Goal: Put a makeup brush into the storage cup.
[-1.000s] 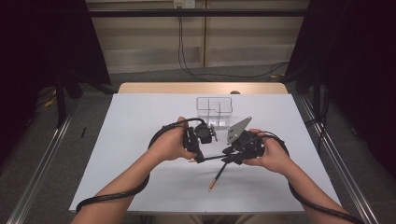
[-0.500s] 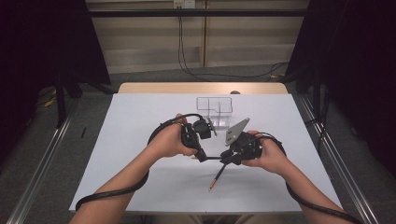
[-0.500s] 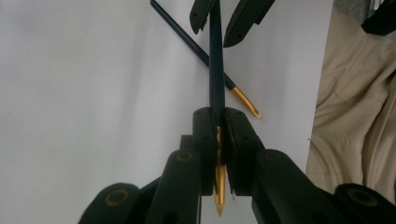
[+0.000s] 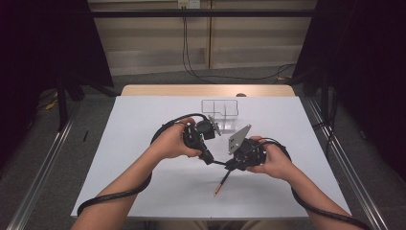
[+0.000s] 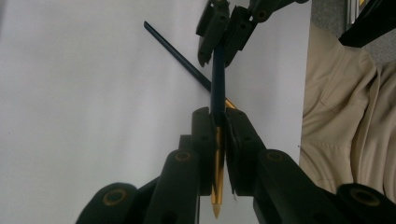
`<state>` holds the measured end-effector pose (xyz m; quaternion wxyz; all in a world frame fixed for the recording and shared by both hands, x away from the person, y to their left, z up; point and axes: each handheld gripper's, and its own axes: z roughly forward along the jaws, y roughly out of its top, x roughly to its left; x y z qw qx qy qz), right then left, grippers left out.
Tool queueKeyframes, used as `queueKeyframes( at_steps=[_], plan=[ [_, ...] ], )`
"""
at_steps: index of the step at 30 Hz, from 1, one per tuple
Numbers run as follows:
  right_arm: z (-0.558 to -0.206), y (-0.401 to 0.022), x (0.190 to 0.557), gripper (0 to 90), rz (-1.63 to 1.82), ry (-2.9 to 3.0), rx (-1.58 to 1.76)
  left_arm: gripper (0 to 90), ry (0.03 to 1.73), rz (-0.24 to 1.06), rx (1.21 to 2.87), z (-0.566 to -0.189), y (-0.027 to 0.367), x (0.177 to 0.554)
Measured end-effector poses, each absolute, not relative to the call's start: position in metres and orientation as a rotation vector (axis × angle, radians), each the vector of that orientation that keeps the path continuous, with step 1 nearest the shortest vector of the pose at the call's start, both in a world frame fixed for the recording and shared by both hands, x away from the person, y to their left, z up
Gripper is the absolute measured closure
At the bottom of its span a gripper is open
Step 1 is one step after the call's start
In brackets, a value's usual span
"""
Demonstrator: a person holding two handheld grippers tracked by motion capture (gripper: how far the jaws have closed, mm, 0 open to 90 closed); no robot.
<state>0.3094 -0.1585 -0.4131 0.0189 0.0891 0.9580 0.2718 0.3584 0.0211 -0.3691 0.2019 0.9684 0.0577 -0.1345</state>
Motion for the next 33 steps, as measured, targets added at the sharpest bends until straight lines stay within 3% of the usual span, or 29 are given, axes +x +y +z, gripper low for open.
queueKeyframes(
  at_steps=[10, 23, 28, 33],
  plan=[
    [-0.413, -0.161, 0.307, 84.6, 0.855, 2.964, 0.271, 77.0, 0.207, -0.379, 2.657, -0.365, 0.026, 0.361],
    [-0.418, -0.173, 0.308, 84.6, 0.848, 2.951, 0.35, 44.3, 0.222, -0.256, 2.646, -0.363, 0.034, 0.361],
    [-0.418, -0.176, 0.308, 84.6, 0.851, 2.944, 0.356, 22.9, 0.234, -0.23, 2.623, -0.366, 0.037, 0.362],
    [-0.418, -0.178, 0.308, 84.6, 0.857, 2.939, 0.367, 13.2, 0.246, -0.219, 2.608, -0.367, 0.041, 0.364]
  ],
)
